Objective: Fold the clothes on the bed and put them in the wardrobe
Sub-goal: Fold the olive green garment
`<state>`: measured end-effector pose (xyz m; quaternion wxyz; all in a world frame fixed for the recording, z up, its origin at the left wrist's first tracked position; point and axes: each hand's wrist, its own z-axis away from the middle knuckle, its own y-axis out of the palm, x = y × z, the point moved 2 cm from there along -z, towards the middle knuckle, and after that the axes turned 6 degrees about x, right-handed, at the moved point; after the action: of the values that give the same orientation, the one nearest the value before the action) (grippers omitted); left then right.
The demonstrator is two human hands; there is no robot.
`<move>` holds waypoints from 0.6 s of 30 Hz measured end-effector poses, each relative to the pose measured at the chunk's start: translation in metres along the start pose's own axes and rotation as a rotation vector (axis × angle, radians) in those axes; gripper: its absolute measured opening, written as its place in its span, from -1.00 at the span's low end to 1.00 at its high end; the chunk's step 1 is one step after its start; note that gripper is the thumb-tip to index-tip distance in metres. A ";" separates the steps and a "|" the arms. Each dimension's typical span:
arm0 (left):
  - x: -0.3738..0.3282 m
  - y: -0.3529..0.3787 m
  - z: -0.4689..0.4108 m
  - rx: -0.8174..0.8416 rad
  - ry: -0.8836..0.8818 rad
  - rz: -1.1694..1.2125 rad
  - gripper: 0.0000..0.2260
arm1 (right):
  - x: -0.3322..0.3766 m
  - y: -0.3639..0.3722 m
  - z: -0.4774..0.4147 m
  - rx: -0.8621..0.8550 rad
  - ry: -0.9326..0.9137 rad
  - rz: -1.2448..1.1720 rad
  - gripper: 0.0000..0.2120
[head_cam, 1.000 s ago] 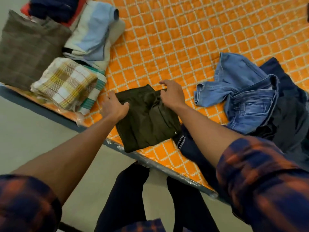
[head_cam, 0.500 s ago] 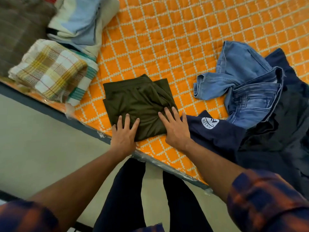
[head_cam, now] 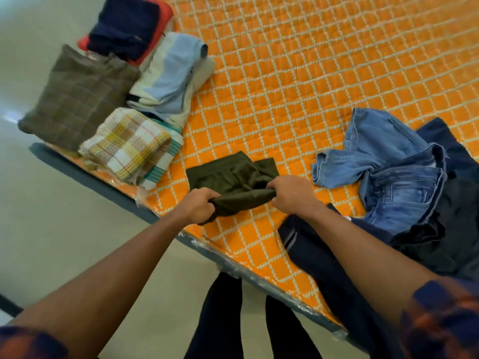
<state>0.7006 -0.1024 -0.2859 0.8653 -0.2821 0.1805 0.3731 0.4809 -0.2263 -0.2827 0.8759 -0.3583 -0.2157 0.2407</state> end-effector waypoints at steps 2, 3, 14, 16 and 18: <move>-0.007 -0.026 0.005 -0.057 0.006 0.092 -0.66 | 0.003 -0.043 -0.012 -0.036 -0.013 -0.027 -0.89; -0.011 -0.039 0.007 -0.087 0.012 0.134 -0.66 | 0.004 -0.064 -0.017 -0.059 -0.016 -0.026 -0.92; -0.052 -0.158 0.029 -0.370 0.058 0.170 -0.90 | 0.014 -0.214 -0.034 -0.176 0.058 -0.021 -0.82; -0.061 -0.166 0.035 -0.401 0.068 0.103 -0.85 | 0.010 -0.222 -0.024 -0.154 0.063 -0.053 -0.77; -0.068 -0.178 0.037 -0.448 0.061 0.021 -0.87 | 0.005 -0.228 -0.020 -0.136 0.062 -0.092 -0.84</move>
<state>0.7927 -0.2159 -0.1586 0.7711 -0.4766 0.1223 0.4042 0.5567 -0.3764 -0.1276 0.8658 -0.4141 -0.2208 0.1736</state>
